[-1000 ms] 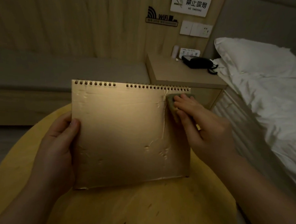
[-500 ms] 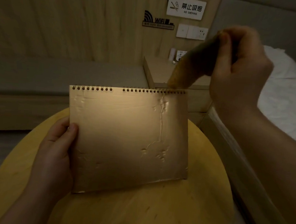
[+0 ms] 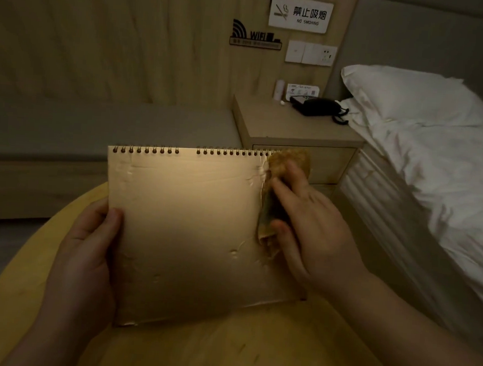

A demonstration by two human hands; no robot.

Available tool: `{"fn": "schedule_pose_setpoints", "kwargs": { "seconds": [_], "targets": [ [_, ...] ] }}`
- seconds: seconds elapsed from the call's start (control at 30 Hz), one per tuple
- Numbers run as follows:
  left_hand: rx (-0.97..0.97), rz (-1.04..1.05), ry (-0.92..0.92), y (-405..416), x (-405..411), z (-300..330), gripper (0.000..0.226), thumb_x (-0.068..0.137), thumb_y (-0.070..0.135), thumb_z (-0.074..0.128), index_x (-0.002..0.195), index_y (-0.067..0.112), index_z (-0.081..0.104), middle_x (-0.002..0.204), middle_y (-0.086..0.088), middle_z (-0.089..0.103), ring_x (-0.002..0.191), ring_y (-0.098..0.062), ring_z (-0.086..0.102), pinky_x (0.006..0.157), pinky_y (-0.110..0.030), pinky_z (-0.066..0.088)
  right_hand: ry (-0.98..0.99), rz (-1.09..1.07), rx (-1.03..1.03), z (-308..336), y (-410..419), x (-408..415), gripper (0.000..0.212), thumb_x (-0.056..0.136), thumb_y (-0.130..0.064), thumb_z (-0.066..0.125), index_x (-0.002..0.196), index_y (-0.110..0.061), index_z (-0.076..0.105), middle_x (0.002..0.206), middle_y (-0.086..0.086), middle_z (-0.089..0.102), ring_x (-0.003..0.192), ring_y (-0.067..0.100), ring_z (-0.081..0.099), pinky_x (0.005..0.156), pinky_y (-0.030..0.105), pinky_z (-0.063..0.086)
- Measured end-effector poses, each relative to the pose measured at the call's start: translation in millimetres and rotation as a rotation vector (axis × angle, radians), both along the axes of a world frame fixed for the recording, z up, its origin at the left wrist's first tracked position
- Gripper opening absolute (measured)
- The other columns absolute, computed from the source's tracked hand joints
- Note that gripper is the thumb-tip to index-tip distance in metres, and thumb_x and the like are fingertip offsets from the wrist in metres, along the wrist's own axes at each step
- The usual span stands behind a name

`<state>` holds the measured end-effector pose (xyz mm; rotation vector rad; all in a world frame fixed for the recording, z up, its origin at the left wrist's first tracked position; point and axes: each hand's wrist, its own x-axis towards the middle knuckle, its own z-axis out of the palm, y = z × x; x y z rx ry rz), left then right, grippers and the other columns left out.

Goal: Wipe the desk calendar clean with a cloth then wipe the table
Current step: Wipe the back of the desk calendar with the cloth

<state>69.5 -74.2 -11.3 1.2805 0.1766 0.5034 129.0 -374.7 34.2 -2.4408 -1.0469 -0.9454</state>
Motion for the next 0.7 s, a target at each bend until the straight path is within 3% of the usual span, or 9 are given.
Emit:
{"fn": "schedule_pose_setpoints", "kwargs": {
  "seconds": [0.13,0.27,0.33,0.43,0.53,0.7],
  "targets": [
    [0.002,0.012,0.01,-1.1,1.3,-0.4,0.027,0.105,0.031,0.052,0.12,0.031,0.074,0.105,0.005,0.08,0.085,-0.008,0.075,0.066,-0.028,0.063,-0.019,-0.18,-0.081,7.1,11.4,10.0,0.053,0.11,-0.024,0.042,0.156,0.003,0.039,0.165,0.023,0.03,0.156,0.04,0.025,0.129,0.051,0.02],
    [-0.006,0.031,0.007,-1.5,0.0,0.8,0.028,0.107,0.029,0.05,0.121,0.031,0.074,0.11,0.003,0.08,0.088,-0.008,0.076,0.071,-0.032,0.063,0.075,-0.228,-0.252,1.0,10.5,8.5,0.068,0.11,-0.046,0.027,0.162,-0.006,0.01,0.171,0.013,0.004,0.161,0.031,0.002,0.131,0.04,0.0],
    [-0.005,0.036,0.009,-1.1,-1.2,1.5,0.028,0.108,0.027,0.05,0.121,0.031,0.075,0.111,0.002,0.079,0.09,-0.009,0.075,0.076,-0.034,0.062,0.053,-0.208,-0.321,-7.2,9.9,1.5,0.072,0.109,-0.049,0.026,0.162,-0.003,0.01,0.171,0.018,0.006,0.16,0.034,0.004,0.13,0.045,0.005],
    [-0.017,0.012,0.004,-4.1,-0.4,3.8,0.03,0.108,0.024,0.048,0.119,0.029,0.075,0.112,0.001,0.079,0.092,-0.01,0.074,0.071,-0.022,0.06,0.016,-0.171,-0.393,-16.5,3.2,-6.6,0.076,0.109,-0.053,0.025,0.161,0.001,0.015,0.17,0.023,0.012,0.159,0.037,0.008,0.129,0.047,0.01],
    [0.003,0.022,-0.004,-6.1,-1.1,6.2,0.032,0.109,0.024,0.047,0.117,0.034,0.076,0.11,0.005,0.08,0.093,-0.008,0.075,0.07,-0.022,0.061,0.007,-0.177,-0.423,-14.4,0.3,-3.5,0.078,0.109,-0.056,0.022,0.162,0.001,0.014,0.171,0.023,0.011,0.16,0.038,0.009,0.13,0.048,0.012],
    [-0.011,0.02,-0.013,-7.4,2.3,6.2,0.03,0.108,0.025,0.049,0.118,0.032,0.076,0.11,0.004,0.08,0.091,-0.008,0.075,0.07,-0.022,0.061,0.082,-0.243,-0.381,7.5,14.4,22.6,0.078,0.108,-0.056,0.02,0.162,-0.005,-0.003,0.17,0.015,-0.008,0.16,0.031,-0.007,0.129,0.044,0.002]
  ]
}}
